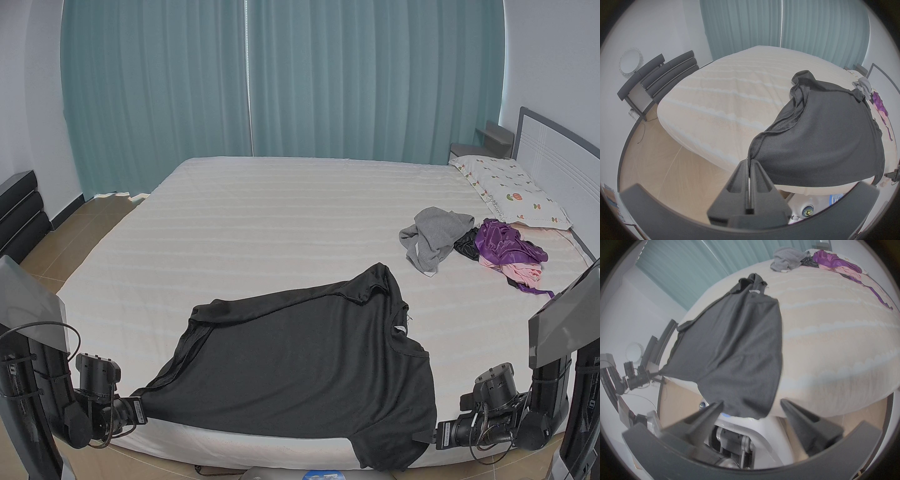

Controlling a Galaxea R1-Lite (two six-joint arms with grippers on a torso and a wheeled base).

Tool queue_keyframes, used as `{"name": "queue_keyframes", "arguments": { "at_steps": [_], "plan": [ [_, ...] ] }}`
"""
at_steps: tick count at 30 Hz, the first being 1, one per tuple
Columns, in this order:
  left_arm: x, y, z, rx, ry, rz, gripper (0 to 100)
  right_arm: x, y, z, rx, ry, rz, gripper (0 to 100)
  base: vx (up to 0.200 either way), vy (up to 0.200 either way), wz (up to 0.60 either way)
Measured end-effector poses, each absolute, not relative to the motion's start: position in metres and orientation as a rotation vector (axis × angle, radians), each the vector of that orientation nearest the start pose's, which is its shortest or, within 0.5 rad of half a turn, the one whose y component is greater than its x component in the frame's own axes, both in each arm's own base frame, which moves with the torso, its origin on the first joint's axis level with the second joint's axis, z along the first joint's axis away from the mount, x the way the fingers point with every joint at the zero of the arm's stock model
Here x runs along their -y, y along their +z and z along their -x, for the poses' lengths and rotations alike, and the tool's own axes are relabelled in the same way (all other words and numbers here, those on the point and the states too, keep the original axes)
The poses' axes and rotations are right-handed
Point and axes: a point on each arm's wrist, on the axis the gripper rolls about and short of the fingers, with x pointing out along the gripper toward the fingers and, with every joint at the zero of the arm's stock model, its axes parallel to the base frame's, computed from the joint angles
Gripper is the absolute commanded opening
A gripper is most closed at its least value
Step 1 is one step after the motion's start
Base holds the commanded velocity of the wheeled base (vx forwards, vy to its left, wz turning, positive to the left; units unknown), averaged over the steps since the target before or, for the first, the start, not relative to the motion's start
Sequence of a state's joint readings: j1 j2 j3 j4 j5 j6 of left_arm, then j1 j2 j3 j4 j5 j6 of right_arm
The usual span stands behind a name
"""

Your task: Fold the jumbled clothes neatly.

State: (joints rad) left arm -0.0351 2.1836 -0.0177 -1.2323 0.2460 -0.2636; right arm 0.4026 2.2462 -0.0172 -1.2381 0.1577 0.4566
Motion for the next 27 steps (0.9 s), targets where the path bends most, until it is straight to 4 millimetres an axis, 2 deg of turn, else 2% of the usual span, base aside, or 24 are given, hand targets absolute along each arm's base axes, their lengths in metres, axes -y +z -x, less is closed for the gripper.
{"name": "queue_keyframes", "arguments": {
  "at_steps": [9,19,20,27],
  "plan": [
    [0.002,-0.023,-0.199,-0.884,0.312,0.115,0,-0.076,-0.024,-0.201,-0.871,0.257,-0.4,100,0.0,0.0,0.0],
    [0.002,-0.024,-0.199,-0.886,0.312,0.117,0,-0.068,-0.047,-0.228,-0.838,0.144,-0.41,100,0.0,0.0,0.0],
    [0.002,-0.024,-0.199,-0.887,0.311,0.117,0,-0.068,-0.049,-0.23,-0.839,0.141,-0.409,0,0.0,0.0,0.0],
    [0.002,-0.025,-0.199,-0.889,0.308,0.117,0,-0.069,-0.06,-0.234,-0.863,0.132,-0.402,0,0.0,0.0,0.0]
  ]
}}
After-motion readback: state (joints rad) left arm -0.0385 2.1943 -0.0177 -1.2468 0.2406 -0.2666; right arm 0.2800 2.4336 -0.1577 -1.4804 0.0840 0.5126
